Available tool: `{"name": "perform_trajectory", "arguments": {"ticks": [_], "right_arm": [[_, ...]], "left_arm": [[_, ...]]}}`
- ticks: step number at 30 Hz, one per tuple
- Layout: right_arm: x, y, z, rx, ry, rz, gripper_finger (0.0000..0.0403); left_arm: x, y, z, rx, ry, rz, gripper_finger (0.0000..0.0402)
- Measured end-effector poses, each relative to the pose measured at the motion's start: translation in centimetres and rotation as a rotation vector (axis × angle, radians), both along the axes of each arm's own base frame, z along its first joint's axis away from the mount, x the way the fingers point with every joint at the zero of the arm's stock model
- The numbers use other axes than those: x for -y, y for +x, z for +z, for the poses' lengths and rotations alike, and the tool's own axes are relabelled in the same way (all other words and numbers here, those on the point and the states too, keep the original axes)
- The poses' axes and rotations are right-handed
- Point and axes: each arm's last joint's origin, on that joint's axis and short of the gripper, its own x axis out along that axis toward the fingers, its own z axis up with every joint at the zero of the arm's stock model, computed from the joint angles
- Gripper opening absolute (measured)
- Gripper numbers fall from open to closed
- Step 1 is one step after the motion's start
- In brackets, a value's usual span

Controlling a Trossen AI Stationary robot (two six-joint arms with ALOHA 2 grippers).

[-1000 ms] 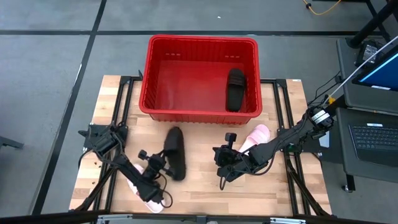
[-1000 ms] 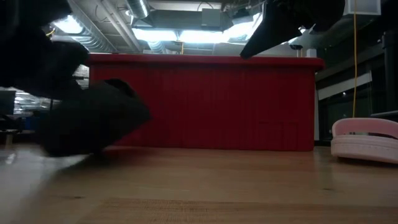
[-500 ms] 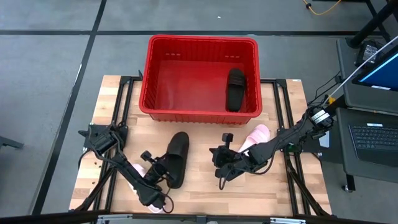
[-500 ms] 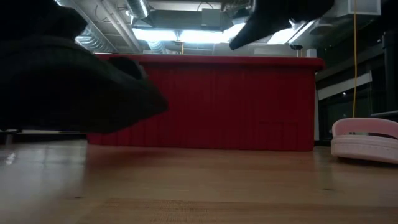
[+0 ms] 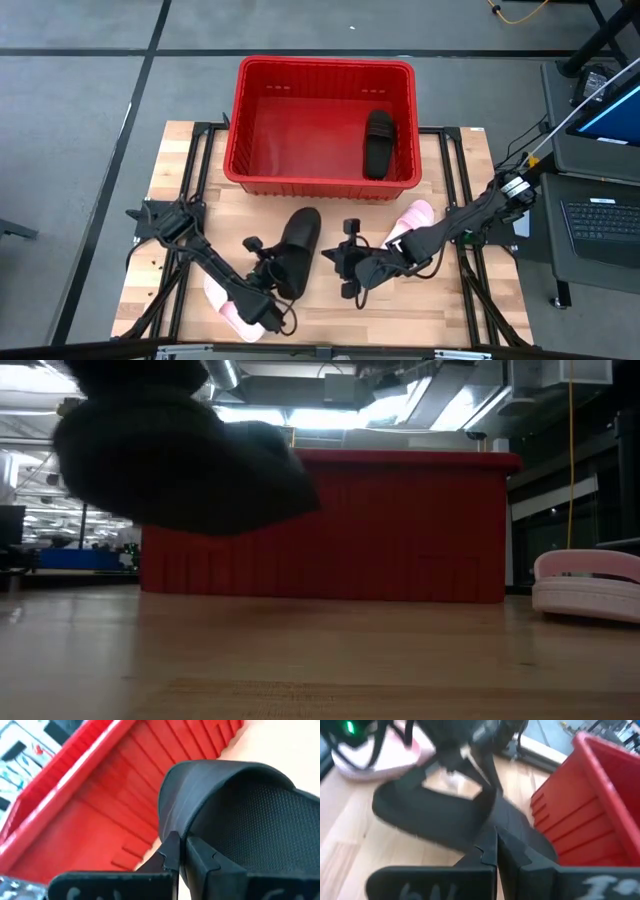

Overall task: Pick and place slides into bin
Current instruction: Put the black slide into the red bin

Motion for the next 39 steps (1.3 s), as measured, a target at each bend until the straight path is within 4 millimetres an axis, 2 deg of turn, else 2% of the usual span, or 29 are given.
{"name": "perform_trajectory", "arguments": {"ticks": [5,9,19,23,32,39], "right_arm": [[-0.3,0.3,1.4,0.039,0.021,0.003,0.0005],[-0.3,0.3,1.4,0.029,-0.004,0.016,0.0019],[-0.1,0.4,1.5,0.035,0.001,0.009,0.0129],[0.6,0.7,1.5,0.035,-0.022,-0.006,0.0155],[2.6,1.6,1.6,0.039,-0.021,-0.066,0.0153],[2.6,1.7,1.6,0.041,-0.013,-0.068,0.0150]], "left_arm": [[-0.4,1.0,0.9,-0.001,0.074,-0.046,0.0004],[-0.6,1.5,1.3,-0.011,0.118,-0.067,0.0004],[-2.1,2.6,1.5,-0.029,0.156,-0.043,0.0004],[-2.8,3.0,1.5,-0.027,0.162,-0.024,0.0004],[-2.6,4.0,3.3,-0.010,0.180,-0.043,0.0004],[-2.8,4.3,3.7,-0.036,0.207,-0.052,0.0004]]}}
